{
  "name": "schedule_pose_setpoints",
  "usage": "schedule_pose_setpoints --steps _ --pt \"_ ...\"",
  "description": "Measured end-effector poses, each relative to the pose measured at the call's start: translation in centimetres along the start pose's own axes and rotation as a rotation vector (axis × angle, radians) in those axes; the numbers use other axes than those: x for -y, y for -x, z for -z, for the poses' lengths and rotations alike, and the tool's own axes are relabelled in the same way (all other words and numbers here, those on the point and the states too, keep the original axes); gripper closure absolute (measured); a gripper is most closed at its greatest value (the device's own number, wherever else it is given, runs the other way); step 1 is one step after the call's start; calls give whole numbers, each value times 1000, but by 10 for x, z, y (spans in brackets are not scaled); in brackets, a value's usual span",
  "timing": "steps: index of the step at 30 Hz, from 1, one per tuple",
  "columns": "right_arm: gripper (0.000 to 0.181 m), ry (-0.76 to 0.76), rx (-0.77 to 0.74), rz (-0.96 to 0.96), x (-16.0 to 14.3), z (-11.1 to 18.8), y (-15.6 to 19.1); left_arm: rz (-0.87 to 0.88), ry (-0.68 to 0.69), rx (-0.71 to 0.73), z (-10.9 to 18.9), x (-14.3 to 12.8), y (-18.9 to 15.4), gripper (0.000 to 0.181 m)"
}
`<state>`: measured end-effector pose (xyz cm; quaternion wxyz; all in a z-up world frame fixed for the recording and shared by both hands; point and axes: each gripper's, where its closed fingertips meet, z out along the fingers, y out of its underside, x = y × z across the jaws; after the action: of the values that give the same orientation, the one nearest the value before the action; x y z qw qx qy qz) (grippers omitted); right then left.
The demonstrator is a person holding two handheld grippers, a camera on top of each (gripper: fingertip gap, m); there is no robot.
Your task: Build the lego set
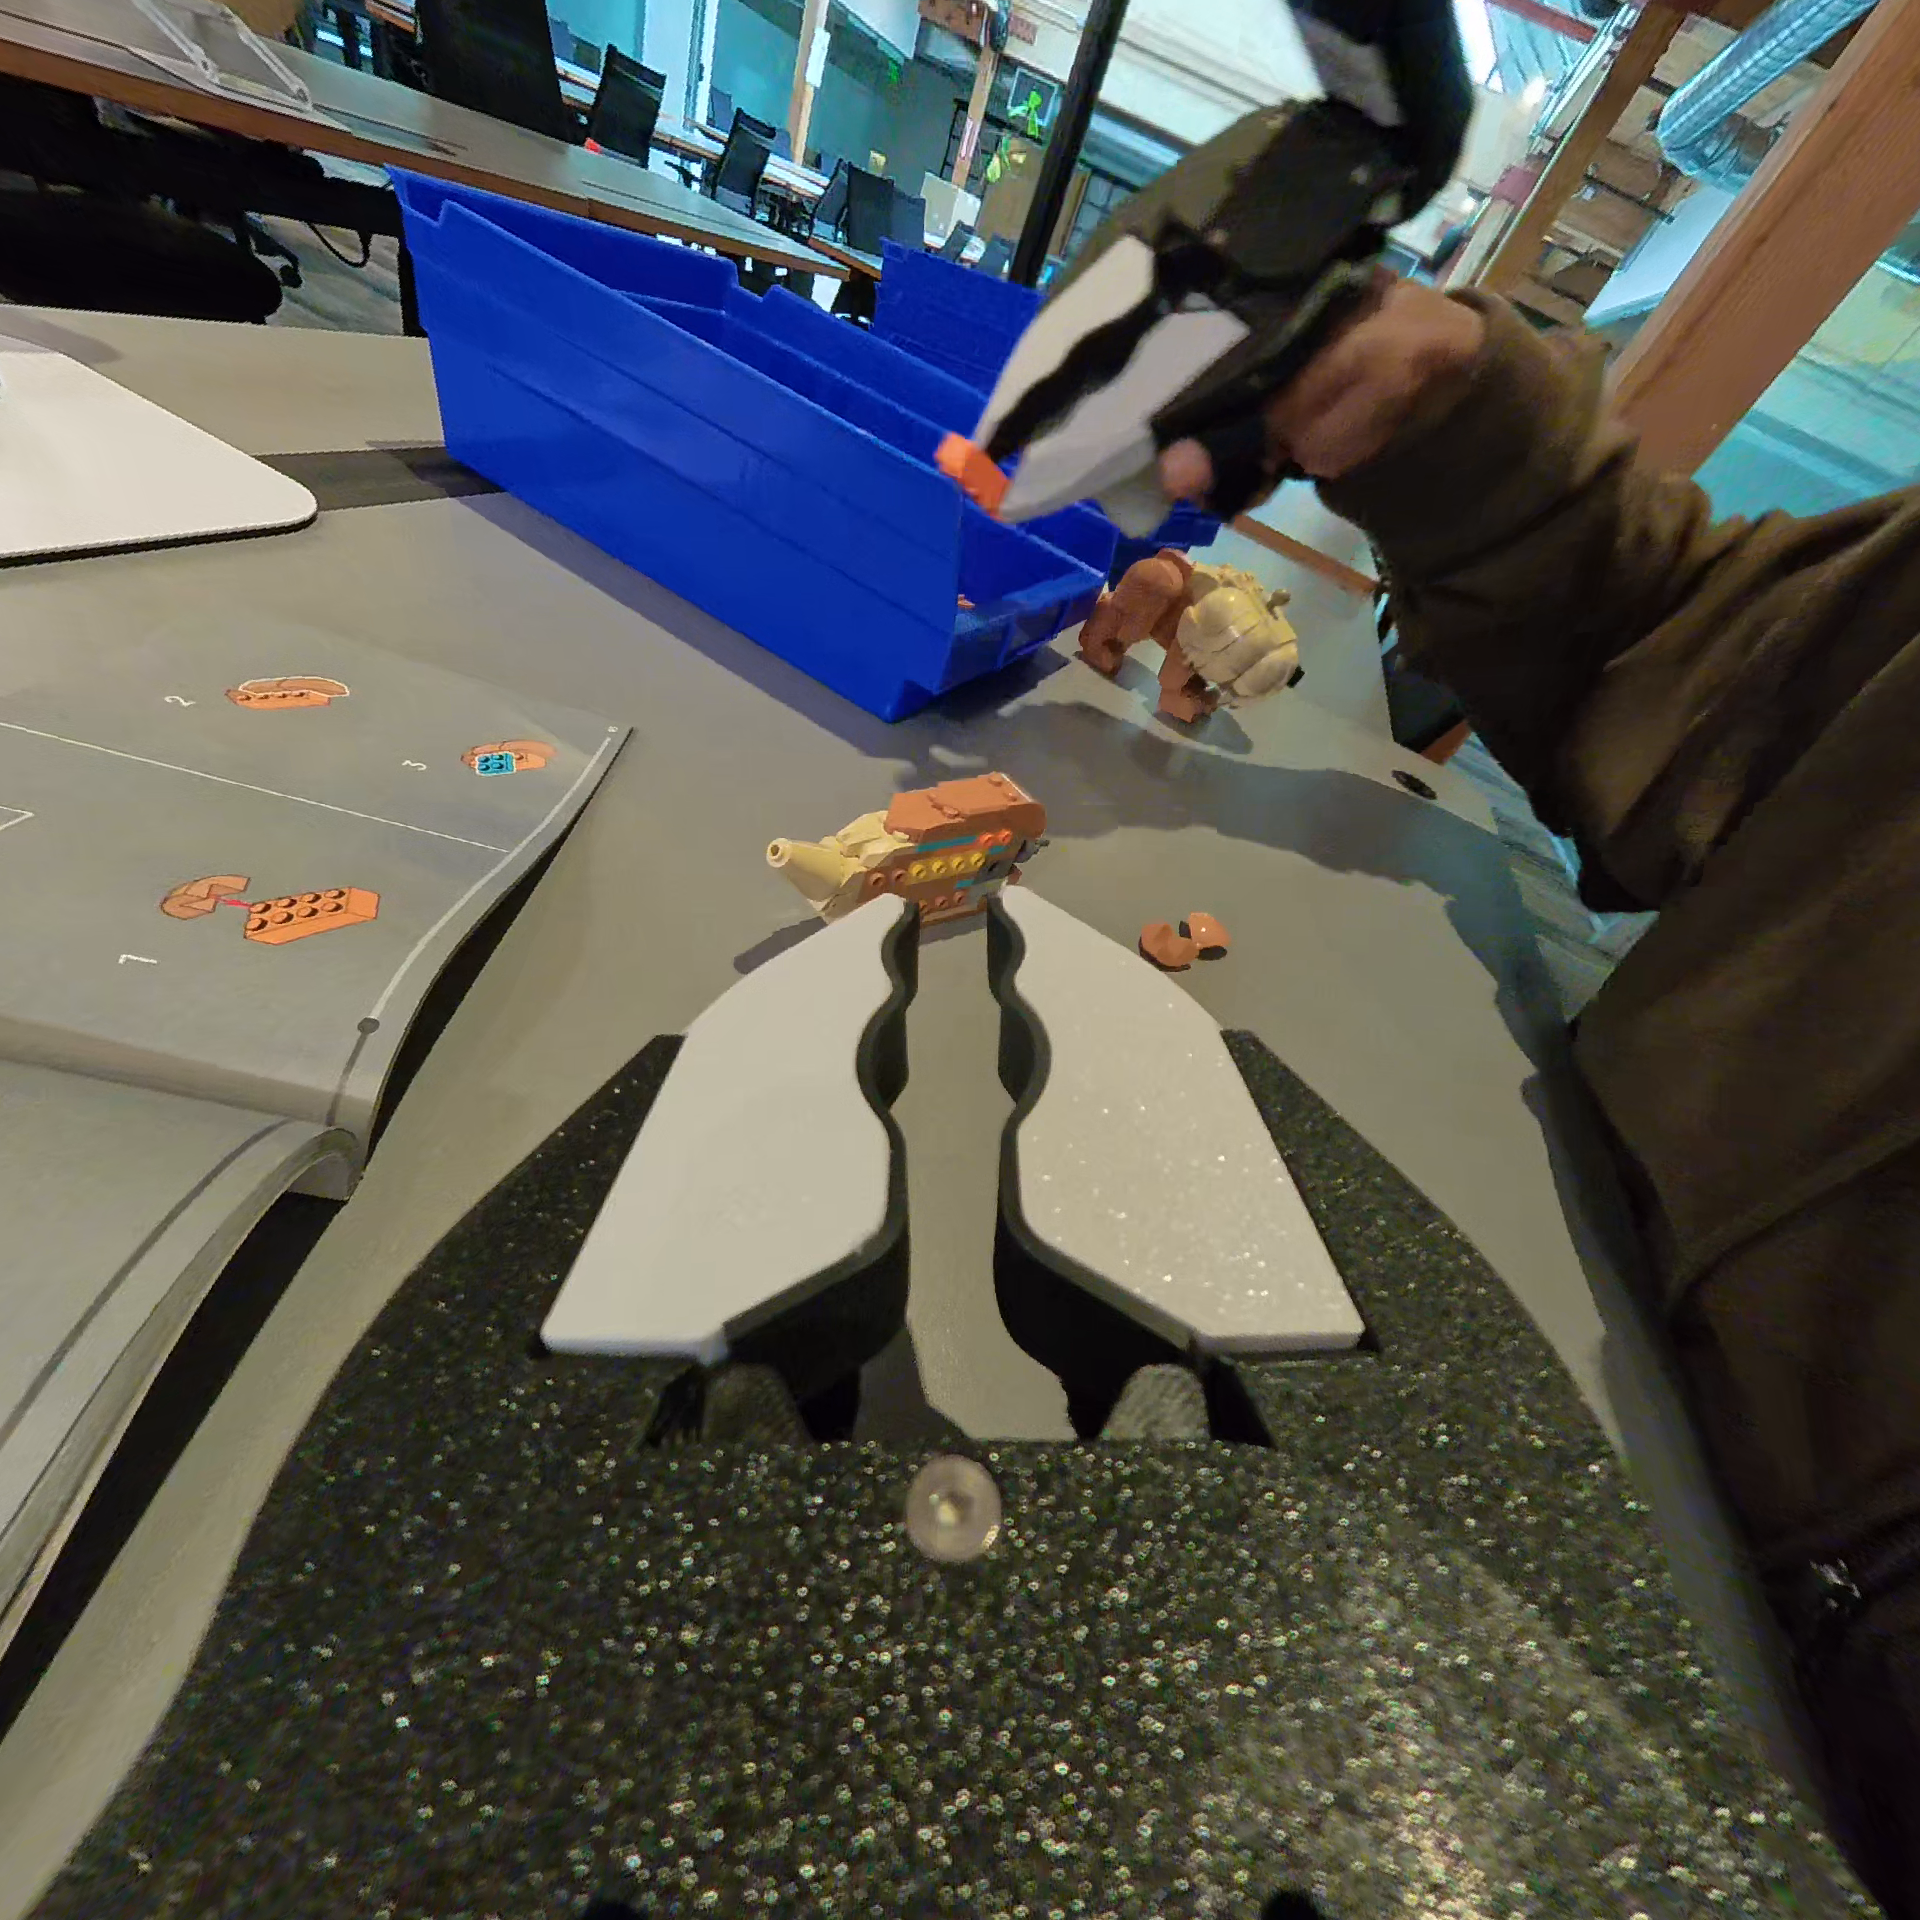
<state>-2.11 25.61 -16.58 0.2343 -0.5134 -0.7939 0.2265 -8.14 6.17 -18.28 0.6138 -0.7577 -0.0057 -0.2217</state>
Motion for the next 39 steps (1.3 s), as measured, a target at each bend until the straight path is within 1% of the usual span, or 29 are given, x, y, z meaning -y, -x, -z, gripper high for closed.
schedule_pose_setpoints --steps 2,4,8,10,12,15,19,21,24,27,31,33,35,37,39 --pt "163 -44 86 46 9 0 43 1 -1 1 0 0 0 169" --pt "163 -48 157 101 13 -7 82 2 -3 2 0 0 0 169" --pt "163 -40 280 186 17 -24 145 -4 -3 2 0 0 0 169" --pt "163 -18 341 211 12 -36 171 -6 -2 3 0 0 0 169" --pt "163 34 346 255 0 -52 188 -7 -2 2 0 0 -1 169" --pt "163 94 339 304 -16 -69 201 -6 -2 2 0 0 -1 169" --pt "164 84 340 297 -19 -73 204 -4 -1 1 0 0 0 169" --pt "164 75 333 295 -19 -73 202 -3 0 1 0 0 0 169" --pt "158 51 324 301 -19 -68 196 1 -1 0 0 0 0 169" --pt "149 15 335 279 -17 -54 188 6 -3 -1 0 1 0 169" --pt "144 -40 334 230 -14 -31 167 8 -2 -2 0 1 0 169" --pt "144 -77 296 206 -8 -13 143 9 -2 -2 0 1 0 169" --pt "148 -117 234 162 -1 5 107 10 -3 -2 0 1 1 169" --pt "152 -143 122 122 7 19 56 9 -2 -2 0 1 0 169" --pt "156 -101 0 71 7 20 -4 6 0 -1 0 0 0 169"
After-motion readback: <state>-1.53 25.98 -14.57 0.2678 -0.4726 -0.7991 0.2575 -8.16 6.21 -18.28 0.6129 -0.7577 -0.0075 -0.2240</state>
